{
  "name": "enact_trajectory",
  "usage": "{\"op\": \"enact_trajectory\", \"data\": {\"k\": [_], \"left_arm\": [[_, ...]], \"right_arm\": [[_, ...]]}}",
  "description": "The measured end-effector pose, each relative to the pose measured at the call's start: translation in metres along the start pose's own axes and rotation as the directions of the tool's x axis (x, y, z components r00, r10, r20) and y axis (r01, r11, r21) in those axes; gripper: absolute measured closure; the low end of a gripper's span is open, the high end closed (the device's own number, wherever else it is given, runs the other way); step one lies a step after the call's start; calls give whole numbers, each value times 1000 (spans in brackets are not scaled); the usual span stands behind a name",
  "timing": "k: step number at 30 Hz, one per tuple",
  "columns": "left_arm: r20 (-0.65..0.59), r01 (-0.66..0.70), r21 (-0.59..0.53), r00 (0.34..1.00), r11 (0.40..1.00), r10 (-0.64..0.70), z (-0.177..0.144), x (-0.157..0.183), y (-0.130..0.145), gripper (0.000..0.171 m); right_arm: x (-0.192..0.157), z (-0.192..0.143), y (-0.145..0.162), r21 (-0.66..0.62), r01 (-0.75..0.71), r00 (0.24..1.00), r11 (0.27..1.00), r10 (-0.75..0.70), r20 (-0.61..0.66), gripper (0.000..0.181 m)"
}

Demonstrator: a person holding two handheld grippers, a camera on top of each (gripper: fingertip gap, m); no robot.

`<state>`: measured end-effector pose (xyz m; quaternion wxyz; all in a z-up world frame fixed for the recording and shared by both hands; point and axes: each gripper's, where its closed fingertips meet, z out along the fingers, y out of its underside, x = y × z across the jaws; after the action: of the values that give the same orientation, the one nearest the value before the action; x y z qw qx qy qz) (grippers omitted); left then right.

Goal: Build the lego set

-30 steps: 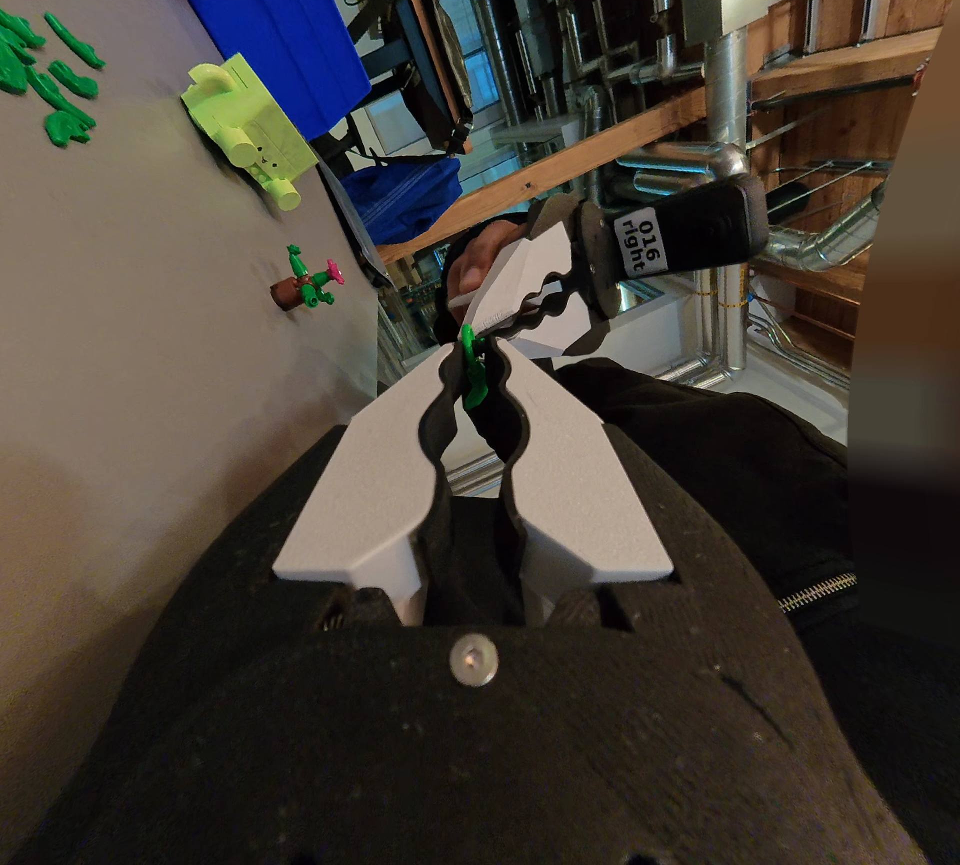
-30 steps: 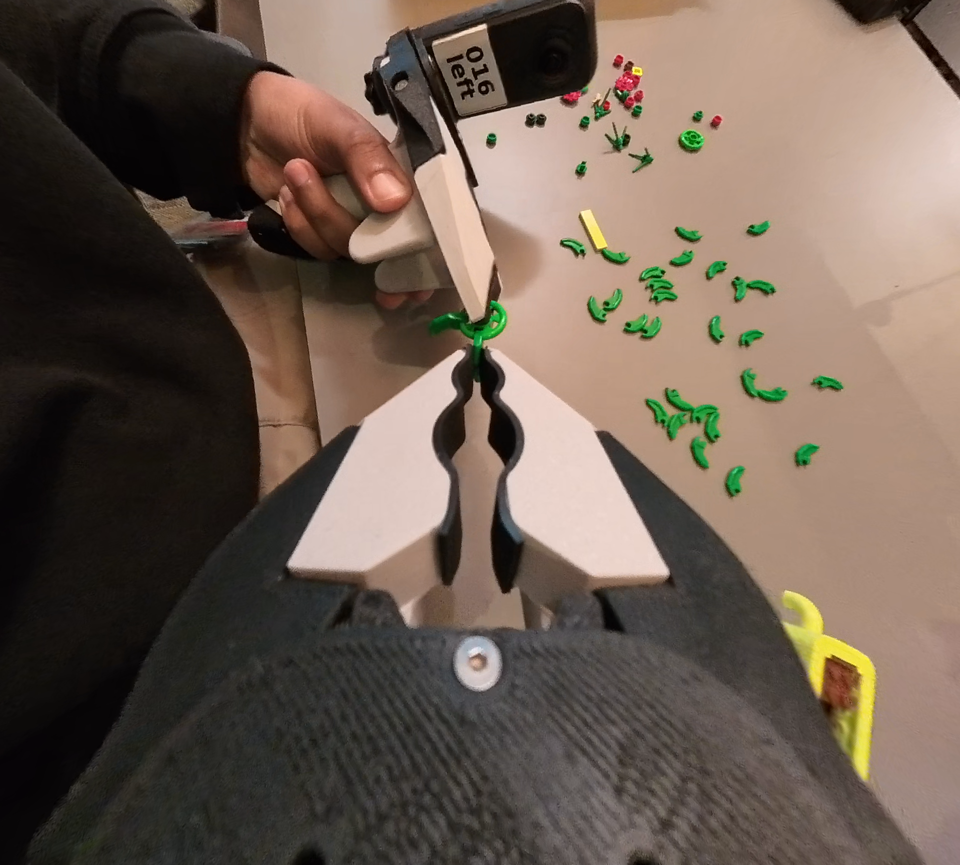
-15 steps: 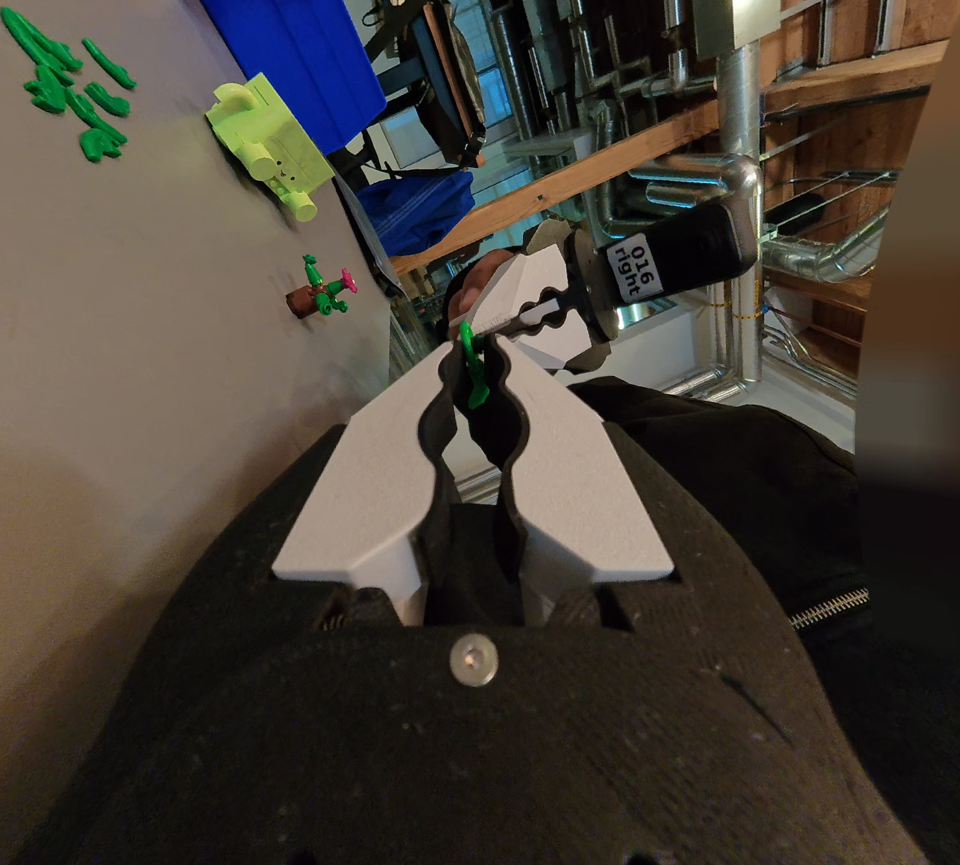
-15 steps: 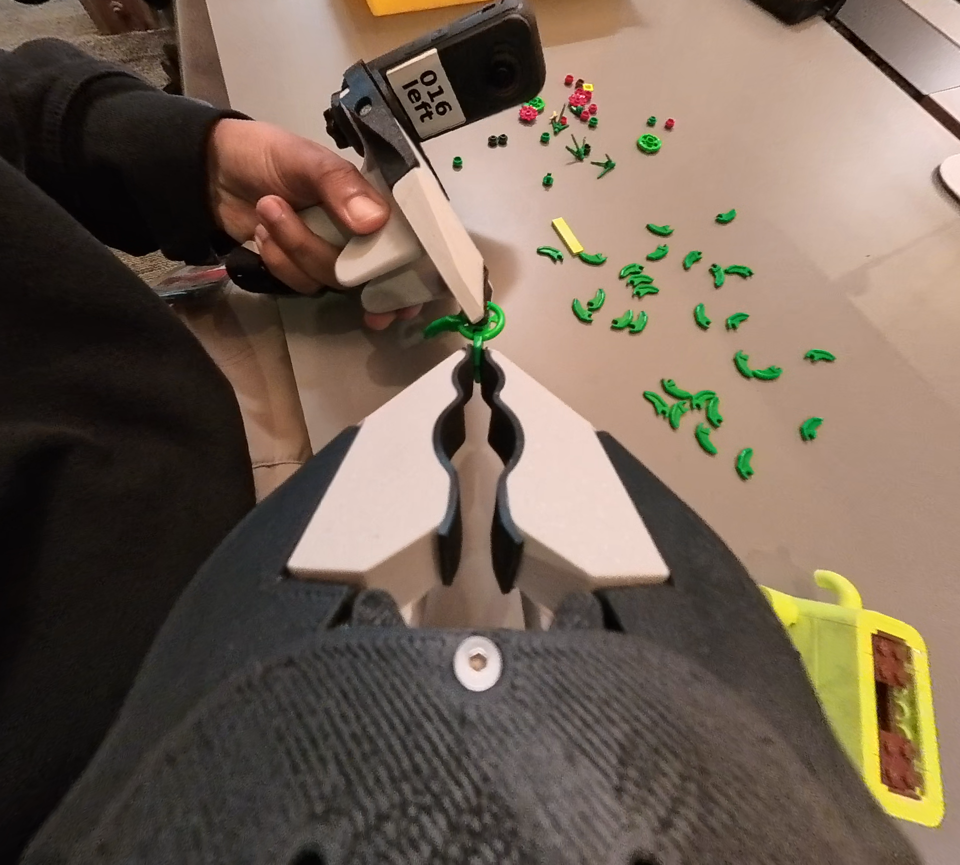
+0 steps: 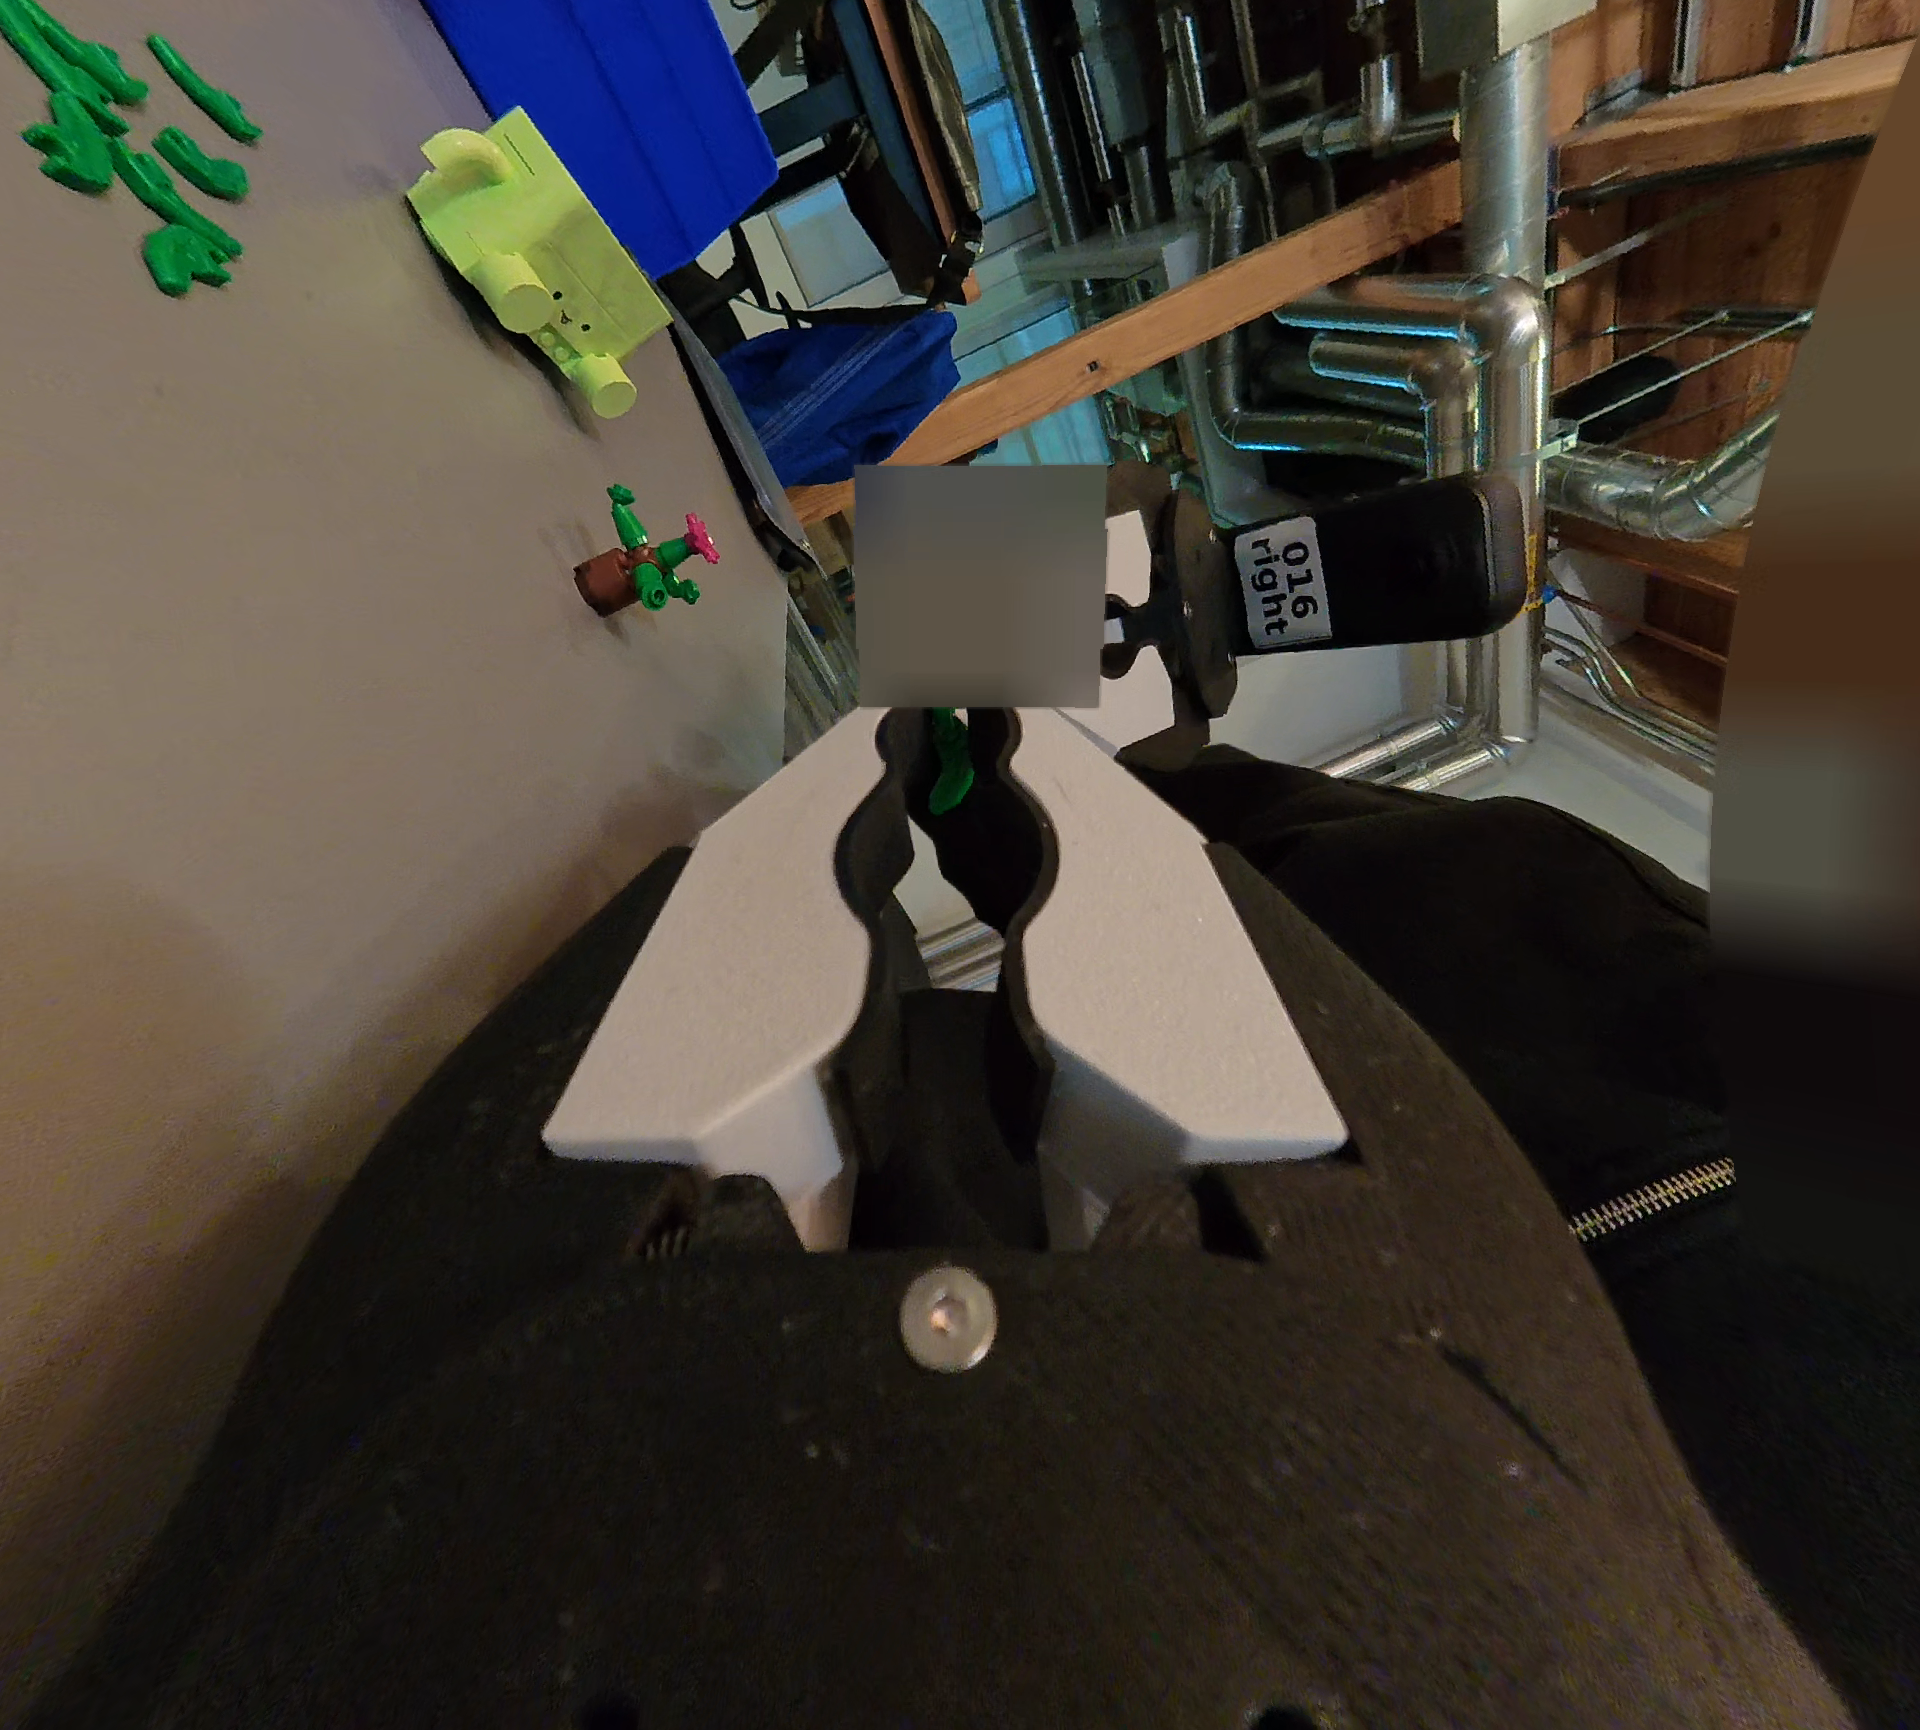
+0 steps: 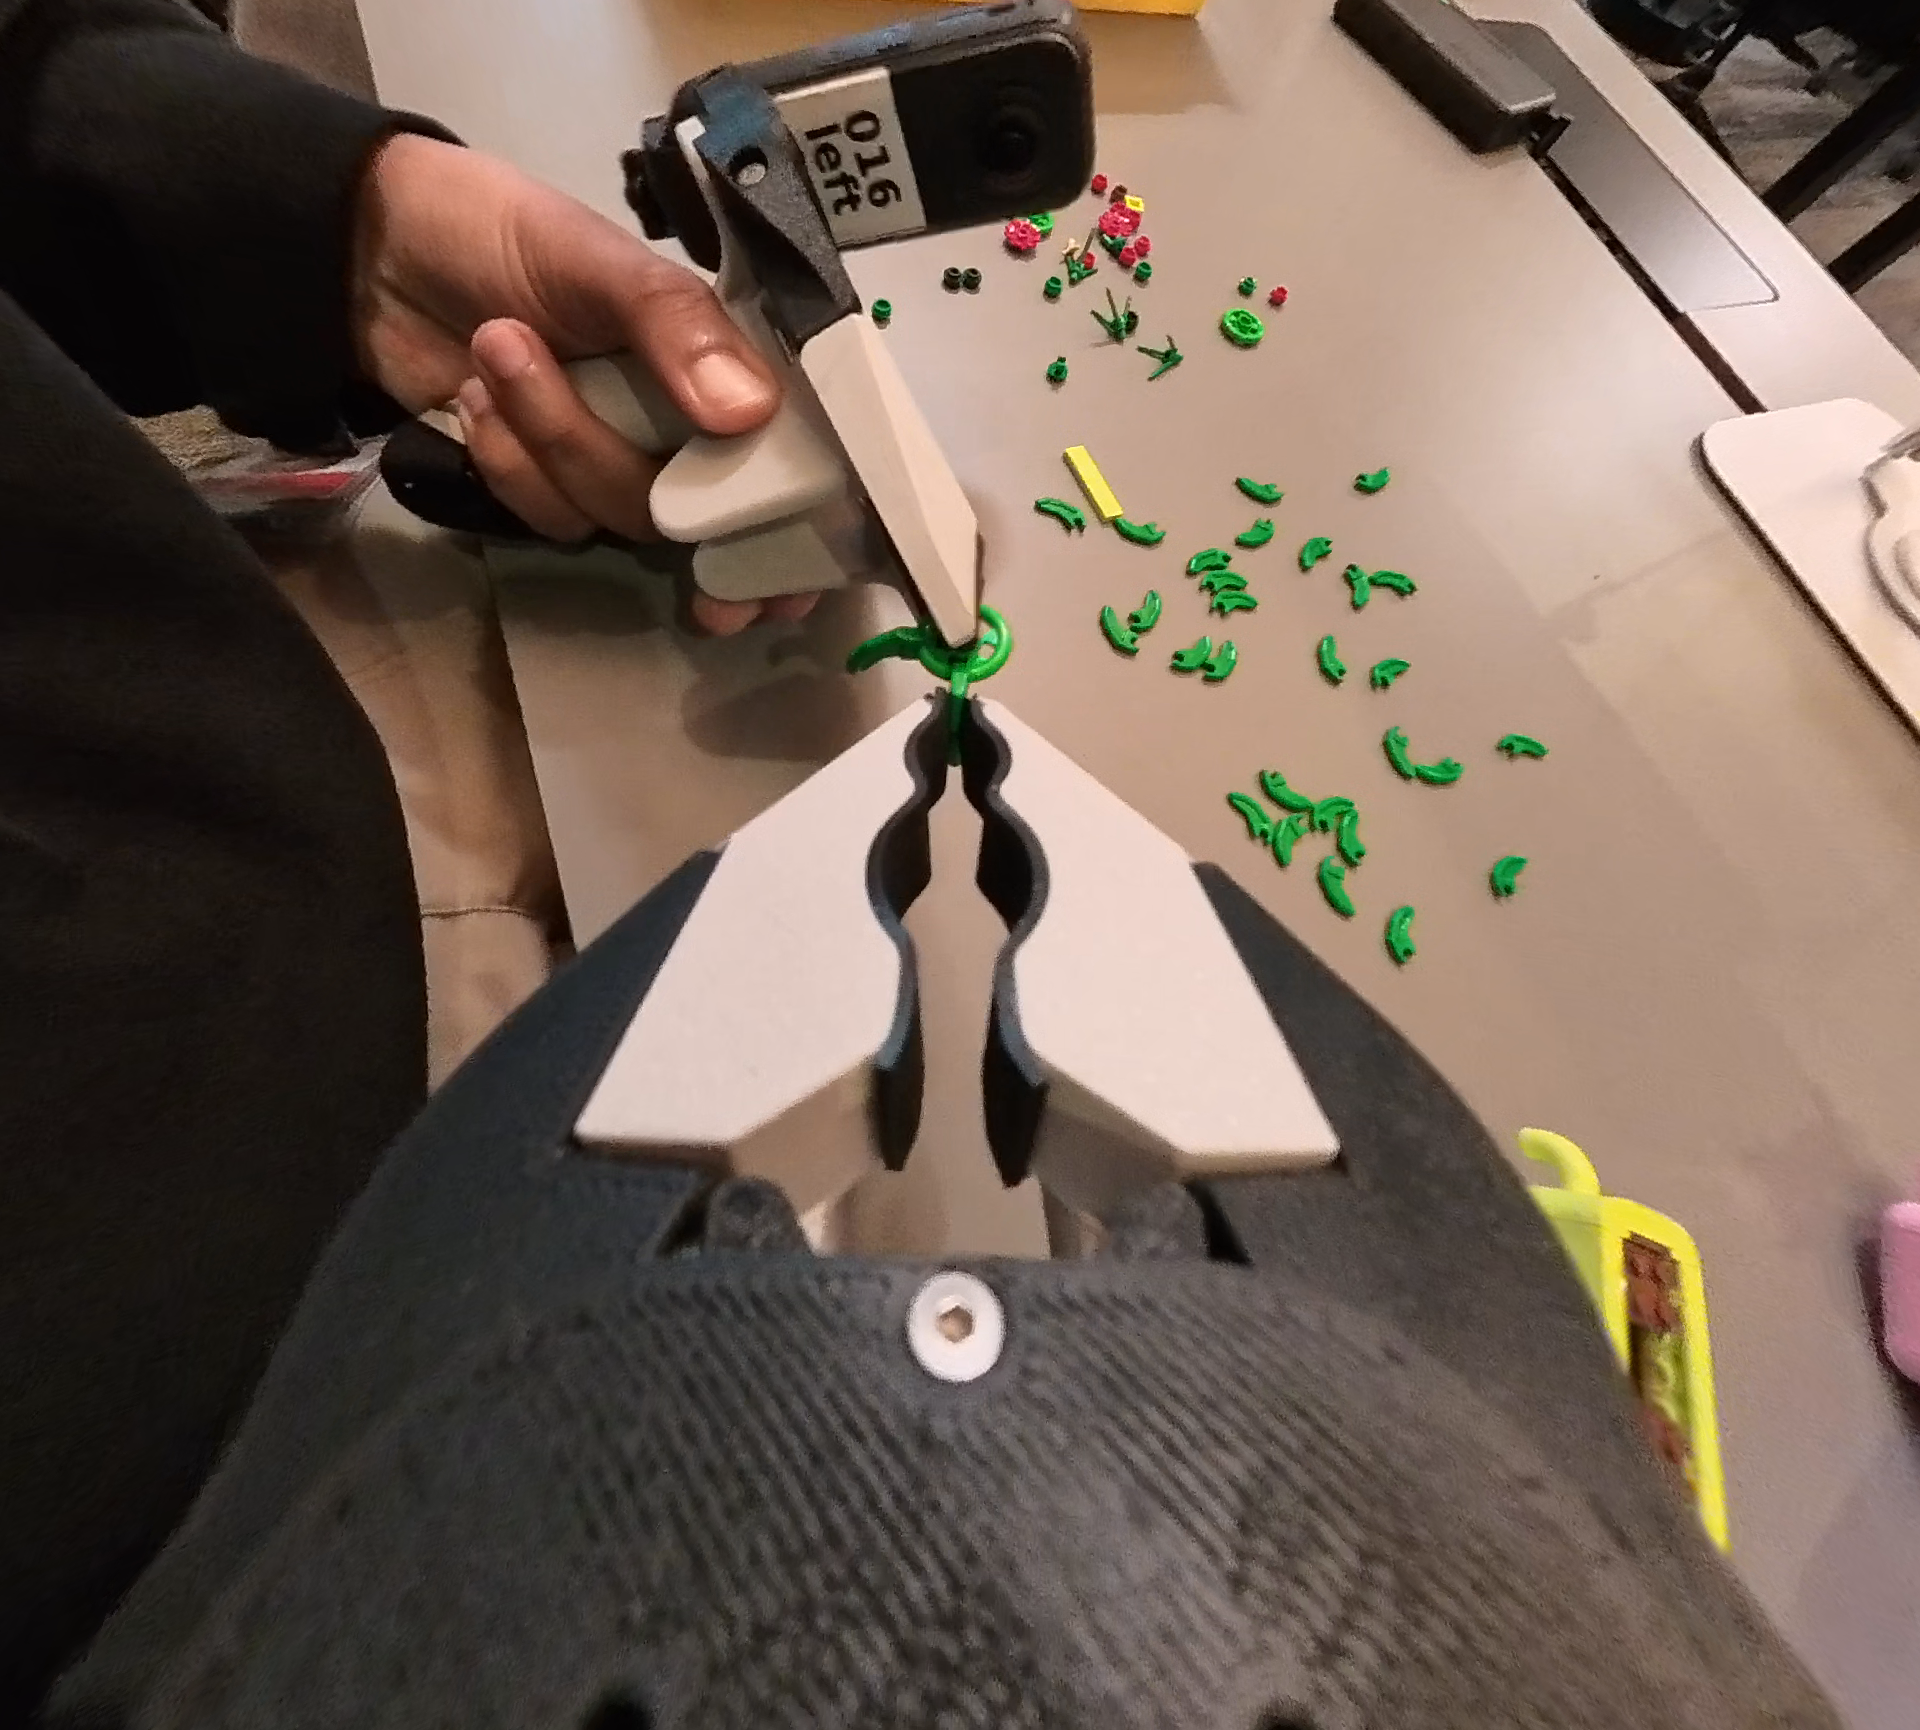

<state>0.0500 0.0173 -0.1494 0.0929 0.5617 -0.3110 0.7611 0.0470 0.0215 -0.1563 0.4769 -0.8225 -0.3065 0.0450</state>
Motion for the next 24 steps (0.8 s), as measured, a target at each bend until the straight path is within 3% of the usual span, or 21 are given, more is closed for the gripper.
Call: {"op": "enact_trajectory", "data": {"k": [10, 16, 24], "left_arm": [[-1, -6, -18, 1000, 1000, 6, 1, 0, 3, 164], [5, -8, -18, 1000, 1000, 8, 1, 0, 3, 164], [16, -6, -3, 1000, 1000, 6, 1, -2, 1, 164]], "right_arm": [[-2, -2, 1, 6, 96, 995, 995, -96, 27, 181], [-3, -1, 1, 14, -28, 994, 1000, 27, 102, 181], [-2, 1, 2, -6, -32, 996, 999, 32, 85, 181]]}}
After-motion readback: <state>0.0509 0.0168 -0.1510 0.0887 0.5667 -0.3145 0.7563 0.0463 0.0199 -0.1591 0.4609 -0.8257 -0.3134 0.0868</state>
